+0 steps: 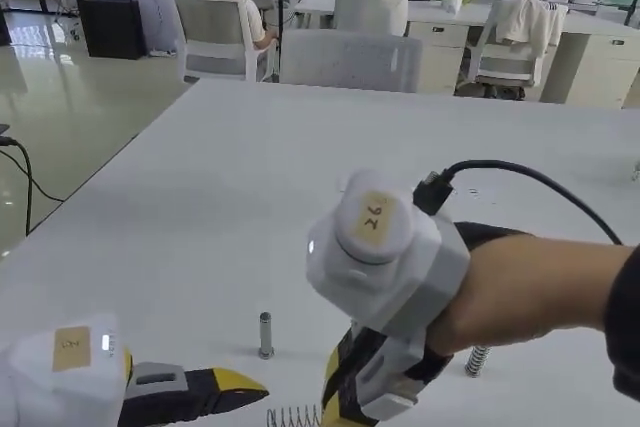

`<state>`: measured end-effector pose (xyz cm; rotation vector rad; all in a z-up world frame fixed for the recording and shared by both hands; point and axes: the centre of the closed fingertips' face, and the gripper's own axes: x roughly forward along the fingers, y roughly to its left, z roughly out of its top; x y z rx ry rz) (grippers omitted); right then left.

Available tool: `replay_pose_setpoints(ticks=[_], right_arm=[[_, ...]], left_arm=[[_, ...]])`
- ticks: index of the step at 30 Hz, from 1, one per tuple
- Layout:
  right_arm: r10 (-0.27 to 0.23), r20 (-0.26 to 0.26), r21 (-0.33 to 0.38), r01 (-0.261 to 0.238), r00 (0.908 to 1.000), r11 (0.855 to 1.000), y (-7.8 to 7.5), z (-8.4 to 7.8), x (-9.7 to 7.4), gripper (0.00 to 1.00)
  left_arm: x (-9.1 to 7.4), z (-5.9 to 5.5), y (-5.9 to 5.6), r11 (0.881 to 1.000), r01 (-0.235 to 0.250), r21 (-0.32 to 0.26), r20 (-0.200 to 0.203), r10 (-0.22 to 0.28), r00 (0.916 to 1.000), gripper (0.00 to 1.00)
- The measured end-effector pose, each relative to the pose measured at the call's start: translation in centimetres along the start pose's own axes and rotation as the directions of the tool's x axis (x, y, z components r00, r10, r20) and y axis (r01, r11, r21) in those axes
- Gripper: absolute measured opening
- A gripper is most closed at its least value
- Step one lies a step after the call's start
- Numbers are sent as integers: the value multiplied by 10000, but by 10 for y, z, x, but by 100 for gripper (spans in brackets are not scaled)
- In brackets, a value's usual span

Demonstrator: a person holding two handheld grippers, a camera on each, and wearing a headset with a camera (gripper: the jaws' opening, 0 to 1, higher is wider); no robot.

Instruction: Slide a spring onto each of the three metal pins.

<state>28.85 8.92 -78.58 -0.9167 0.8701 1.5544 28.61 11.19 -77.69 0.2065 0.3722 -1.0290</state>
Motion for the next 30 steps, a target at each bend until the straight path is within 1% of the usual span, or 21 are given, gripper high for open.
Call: replay_pose_setpoints(ticks=[4,10,13,18,21,22,30], right_arm=[[161,-88,-105,-162,9998,9998,4,1,0,13],[293,-180,-156,-296,9994,9994,6,2,0,13],[321,-221,-156,-325,9992,9994,6,3,0,13],[319,-224,-161,-322,9992,9994,7,5,-1,13],[252,-169,-201,-256,9995,9995,7,8,-3,13],[228,-132,-226,-231,9997,9995,7,10,-5,13],[84,96,-460,-80,9999,9989,9,22,-10,13]], left_arm=[[2,0,-1,9995,87,301,-13,-86,10000,20],[4,0,-4,9984,219,514,-63,-216,9997,15],[5,0,-4,9980,225,596,-76,-221,9997,10],[5,-2,-4,9976,204,658,-124,-196,9997,10],[5,-4,-5,9965,210,808,-252,-191,9995,10],[5,-6,-5,9953,197,947,-423,-157,9990,9],[6,-6,-5,9954,206,937,-412,-168,9990,8]])
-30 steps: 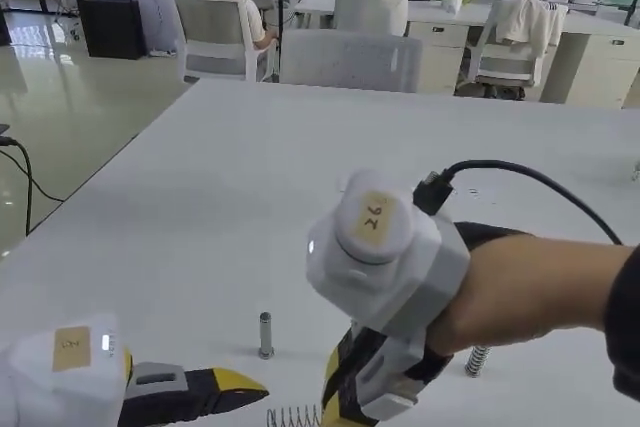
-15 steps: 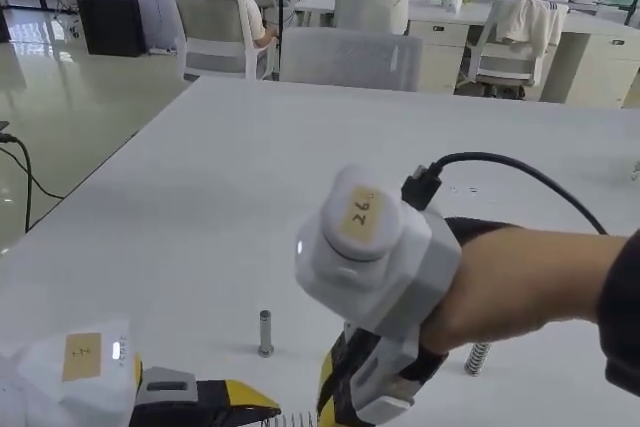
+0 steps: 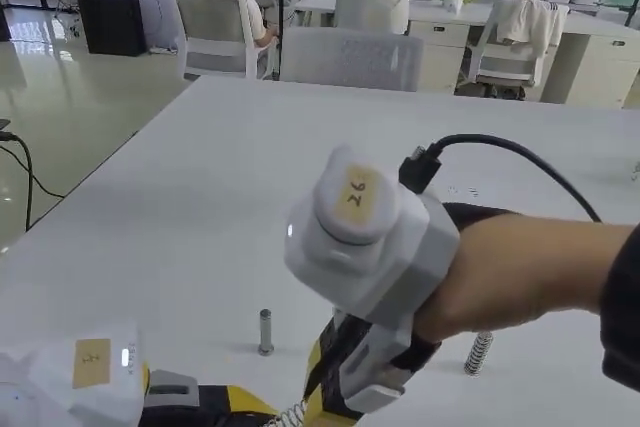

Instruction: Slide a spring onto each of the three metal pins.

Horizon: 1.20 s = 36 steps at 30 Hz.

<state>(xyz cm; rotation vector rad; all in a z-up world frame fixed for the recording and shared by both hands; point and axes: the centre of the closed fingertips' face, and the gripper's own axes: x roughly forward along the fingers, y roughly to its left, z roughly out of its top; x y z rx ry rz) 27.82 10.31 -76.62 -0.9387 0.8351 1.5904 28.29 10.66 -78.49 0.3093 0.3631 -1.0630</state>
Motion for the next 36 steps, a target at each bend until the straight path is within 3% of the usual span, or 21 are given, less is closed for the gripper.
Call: replay_pose_setpoints(ticks=[16,36], right_arm=[[-224,460,-395,242,9987,9989,2,23,-5,13],[-61,334,-403,74,9994,9992,3,17,3,15]], left_arm=[[0,5,0,9999,-25,-121,239,28,9997,8],[-2,17,-1,9997,21,-260,732,-2,9973,7]])
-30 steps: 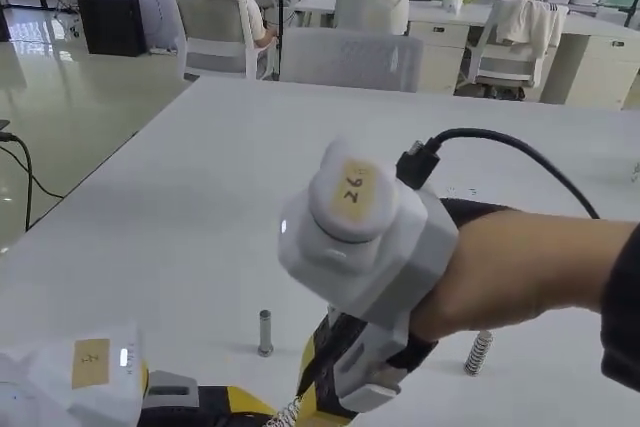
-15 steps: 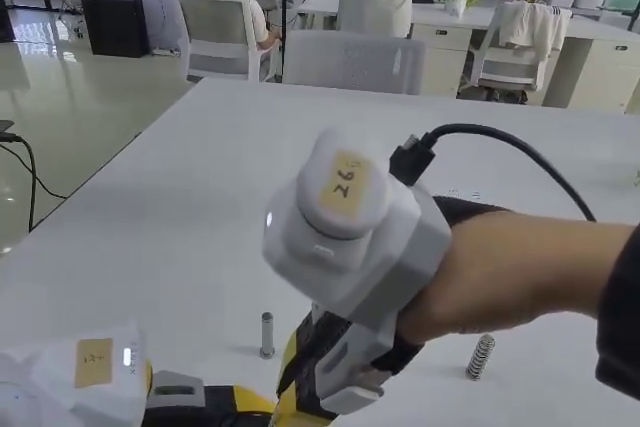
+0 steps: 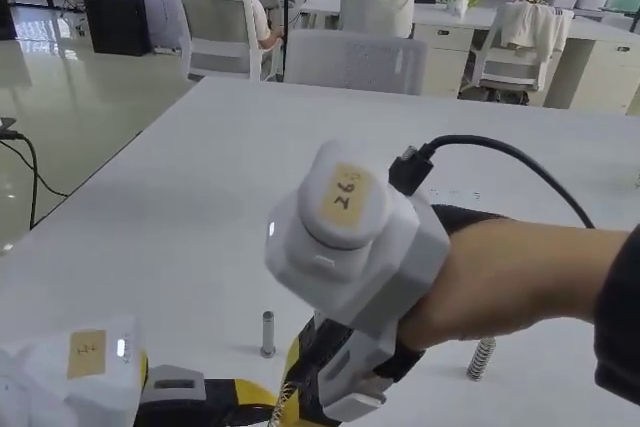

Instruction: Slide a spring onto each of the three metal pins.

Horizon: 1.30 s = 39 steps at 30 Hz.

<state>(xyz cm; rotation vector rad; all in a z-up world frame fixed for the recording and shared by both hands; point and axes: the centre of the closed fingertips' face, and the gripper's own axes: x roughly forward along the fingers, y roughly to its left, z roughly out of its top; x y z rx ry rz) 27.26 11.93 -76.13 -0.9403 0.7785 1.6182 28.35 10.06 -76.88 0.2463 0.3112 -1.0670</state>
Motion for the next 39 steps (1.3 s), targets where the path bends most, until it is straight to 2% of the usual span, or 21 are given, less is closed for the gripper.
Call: replay_pose_setpoints(ticks=[3,23,29,39], right_arm=[[22,-22,-32,-22,10000,10000,0,1,0,15],[144,-238,-124,-147,9996,9998,-1,3,2,13],[158,-260,-129,-161,9995,9998,-2,4,2,13],[72,-370,-115,-76,9993,9999,-6,1,2,13]], left_arm=[[-1,3,0,10000,-6,16,80,6,10000,7],[-3,2,2,9999,-108,-125,263,111,9996,9],[-5,1,6,9991,-281,-318,272,290,9992,14],[-8,-5,13,9945,-671,-804,157,686,9975,34]])
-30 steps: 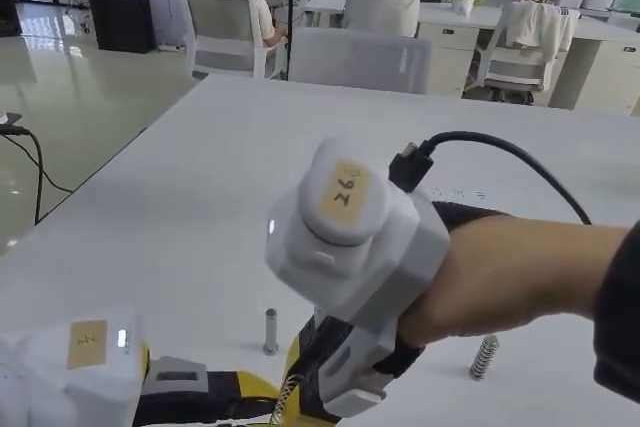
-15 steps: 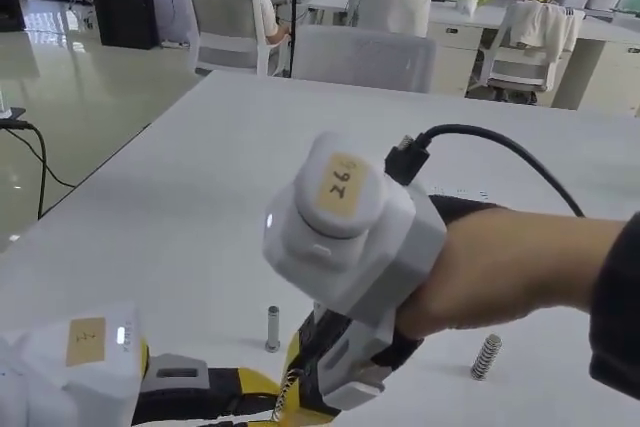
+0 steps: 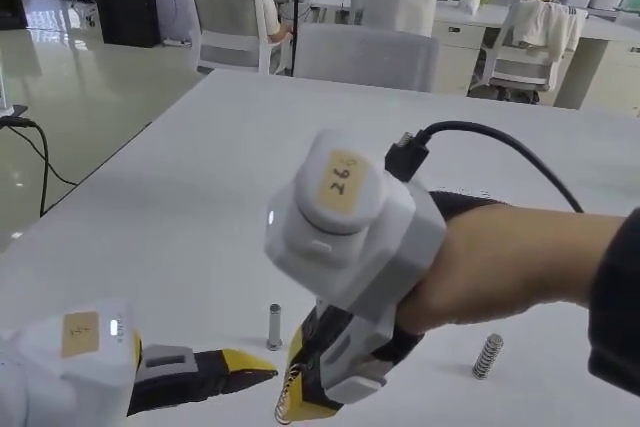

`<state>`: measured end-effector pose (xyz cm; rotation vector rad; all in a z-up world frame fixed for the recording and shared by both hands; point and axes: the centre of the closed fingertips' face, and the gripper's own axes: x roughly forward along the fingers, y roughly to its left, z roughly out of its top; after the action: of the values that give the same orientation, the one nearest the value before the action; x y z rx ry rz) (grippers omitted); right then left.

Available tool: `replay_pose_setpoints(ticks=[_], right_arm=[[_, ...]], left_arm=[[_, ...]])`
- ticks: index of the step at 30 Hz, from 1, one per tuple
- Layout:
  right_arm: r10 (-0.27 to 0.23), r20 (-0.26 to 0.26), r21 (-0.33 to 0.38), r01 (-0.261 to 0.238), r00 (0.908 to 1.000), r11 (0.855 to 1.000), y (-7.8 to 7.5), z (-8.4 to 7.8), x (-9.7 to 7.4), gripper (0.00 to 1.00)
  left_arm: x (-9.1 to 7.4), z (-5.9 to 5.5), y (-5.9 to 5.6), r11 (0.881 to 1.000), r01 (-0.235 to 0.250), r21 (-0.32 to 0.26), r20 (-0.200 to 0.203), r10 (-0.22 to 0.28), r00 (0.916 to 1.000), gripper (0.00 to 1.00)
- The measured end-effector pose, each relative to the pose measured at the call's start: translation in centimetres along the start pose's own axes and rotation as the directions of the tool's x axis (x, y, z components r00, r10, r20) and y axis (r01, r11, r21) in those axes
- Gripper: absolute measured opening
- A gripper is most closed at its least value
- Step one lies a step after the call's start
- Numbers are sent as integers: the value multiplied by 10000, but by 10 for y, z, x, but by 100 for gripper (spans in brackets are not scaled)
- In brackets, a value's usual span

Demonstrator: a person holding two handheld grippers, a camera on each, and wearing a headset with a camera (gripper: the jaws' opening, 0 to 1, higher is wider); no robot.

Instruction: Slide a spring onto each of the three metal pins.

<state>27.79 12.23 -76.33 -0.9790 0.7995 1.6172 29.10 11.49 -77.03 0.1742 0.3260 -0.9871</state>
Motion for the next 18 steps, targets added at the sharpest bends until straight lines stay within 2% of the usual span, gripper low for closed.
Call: replay_pose_setpoints(ticks=[5,10,18], right_arm=[[-26,-26,-9,26,10000,10000,-2,-1,0,13],[-58,-19,15,58,10000,10000,-4,-1,-2,13],[-160,-1,33,160,9999,9999,-12,-2,-6,13]], left_arm=[[-3,-1,4,9994,-229,-273,2,229,9997,46],[-6,-1,6,9974,-397,-604,172,408,9990,60],[-11,-4,12,9930,-824,-842,109,836,9964,72]])
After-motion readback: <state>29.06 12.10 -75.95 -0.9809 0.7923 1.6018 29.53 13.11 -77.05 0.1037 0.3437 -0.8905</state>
